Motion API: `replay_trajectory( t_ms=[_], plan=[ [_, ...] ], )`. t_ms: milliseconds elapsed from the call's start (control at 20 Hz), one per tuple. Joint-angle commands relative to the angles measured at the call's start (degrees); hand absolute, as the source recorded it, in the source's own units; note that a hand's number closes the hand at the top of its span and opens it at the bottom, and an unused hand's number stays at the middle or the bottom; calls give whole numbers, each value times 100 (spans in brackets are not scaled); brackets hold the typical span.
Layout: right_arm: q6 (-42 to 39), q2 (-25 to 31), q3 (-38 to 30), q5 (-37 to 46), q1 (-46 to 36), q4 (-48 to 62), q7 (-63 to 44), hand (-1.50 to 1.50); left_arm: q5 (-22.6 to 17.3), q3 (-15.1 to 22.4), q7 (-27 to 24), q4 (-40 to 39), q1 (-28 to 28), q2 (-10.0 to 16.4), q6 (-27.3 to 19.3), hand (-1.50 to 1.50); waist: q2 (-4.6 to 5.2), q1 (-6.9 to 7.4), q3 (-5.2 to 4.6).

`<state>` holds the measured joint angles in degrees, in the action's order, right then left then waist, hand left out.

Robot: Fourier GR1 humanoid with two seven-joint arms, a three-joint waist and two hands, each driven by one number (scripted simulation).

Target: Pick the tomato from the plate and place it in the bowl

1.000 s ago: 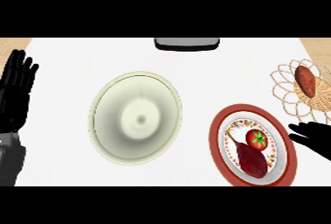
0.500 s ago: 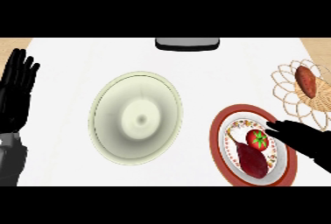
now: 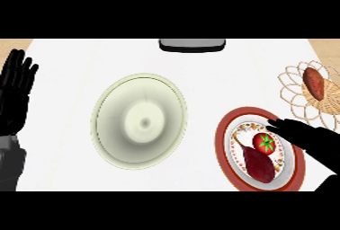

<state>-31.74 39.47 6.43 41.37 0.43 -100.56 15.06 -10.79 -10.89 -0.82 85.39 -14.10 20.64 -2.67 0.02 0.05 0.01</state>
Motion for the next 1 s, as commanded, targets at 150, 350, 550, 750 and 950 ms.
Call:
replay_trajectory(
  t_ms=[150,350,550,750,950],
  plan=[
    [-79,-450,49,404,-328,341,420,-150,111,-90,-56,-21,-3,-184,-18,0,-3,-7,-1],
    [497,-506,34,726,-140,835,1135,-150,126,-129,-130,-152,-19,-192,100,0,-2,-14,-1],
    [384,-569,-67,1003,-84,840,1065,-150,231,-53,48,-51,-134,-291,32,0,-4,-21,-1],
    [385,-1104,145,1336,-793,1561,861,-150,179,-197,130,120,-53,-218,125,0,-1,6,-1],
    [-2,-1244,185,1470,-667,1001,580,-150,160,-321,70,160,100,-217,222,0,-4,-4,-2]
  ],
)
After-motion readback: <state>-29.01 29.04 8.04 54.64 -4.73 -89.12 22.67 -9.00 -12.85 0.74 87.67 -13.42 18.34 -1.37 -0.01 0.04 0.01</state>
